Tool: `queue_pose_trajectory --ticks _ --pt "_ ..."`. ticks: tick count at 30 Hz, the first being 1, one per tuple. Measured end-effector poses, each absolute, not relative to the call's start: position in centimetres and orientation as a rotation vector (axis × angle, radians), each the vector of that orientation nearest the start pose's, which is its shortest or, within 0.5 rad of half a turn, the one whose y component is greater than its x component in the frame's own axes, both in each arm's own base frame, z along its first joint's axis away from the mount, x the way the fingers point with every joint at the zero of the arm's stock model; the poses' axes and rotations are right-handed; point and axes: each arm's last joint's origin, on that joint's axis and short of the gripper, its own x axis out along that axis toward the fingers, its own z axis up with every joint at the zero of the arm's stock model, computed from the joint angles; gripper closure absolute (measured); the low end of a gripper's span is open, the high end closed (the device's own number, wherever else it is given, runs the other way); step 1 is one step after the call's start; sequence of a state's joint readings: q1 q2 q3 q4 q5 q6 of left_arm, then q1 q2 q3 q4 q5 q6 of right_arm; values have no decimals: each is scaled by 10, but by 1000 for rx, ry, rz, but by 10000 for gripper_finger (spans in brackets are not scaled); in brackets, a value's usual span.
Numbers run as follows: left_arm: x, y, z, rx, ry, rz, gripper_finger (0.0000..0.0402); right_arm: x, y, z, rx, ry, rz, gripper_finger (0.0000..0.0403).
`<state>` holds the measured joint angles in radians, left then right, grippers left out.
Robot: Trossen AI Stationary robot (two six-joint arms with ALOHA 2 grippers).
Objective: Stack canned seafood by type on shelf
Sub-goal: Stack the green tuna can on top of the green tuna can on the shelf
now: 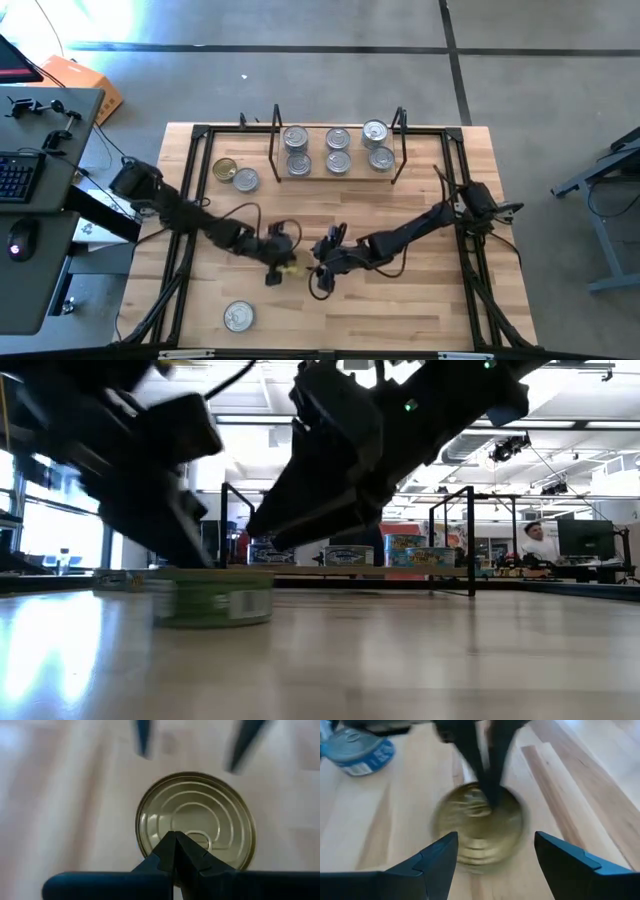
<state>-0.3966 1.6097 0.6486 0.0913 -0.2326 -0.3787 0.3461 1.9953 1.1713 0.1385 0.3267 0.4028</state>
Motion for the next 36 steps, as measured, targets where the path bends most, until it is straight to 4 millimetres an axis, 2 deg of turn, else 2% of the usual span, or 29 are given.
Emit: queue_pose_trajectory --ticks 6,10,14,17,21,25,29,31,33,36 --pt "276 -73 133 66 764 58 401 387 130 144 204 672 -165 147" --pt "274 -65 146 85 742 68 401 380 126 145 191 712 -267 147" --pt "262 -73 157 55 766 55 401 373 118 140 149 809 -330 147" --pt "252 -89 161 -15 778 33 401 368 109 132 116 893 -369 147" --pt "244 -114 154 -56 813 -40 401 370 87 116 177 885 -465 147" --pt "249 -120 134 -31 835 -6 401 381 73 108 216 820 -424 147" --pt "263 -111 115 -9 822 54 401 387 70 108 196 807 -338 147" --pt "266 -104 112 0 835 80 401 385 70 110 194 843 -288 147" --pt "266 -94 112 19 861 143 401 380 77 112 192 891 -232 147" --pt "258 -79 120 69 897 273 401 370 99 117 173 966 -113 147"
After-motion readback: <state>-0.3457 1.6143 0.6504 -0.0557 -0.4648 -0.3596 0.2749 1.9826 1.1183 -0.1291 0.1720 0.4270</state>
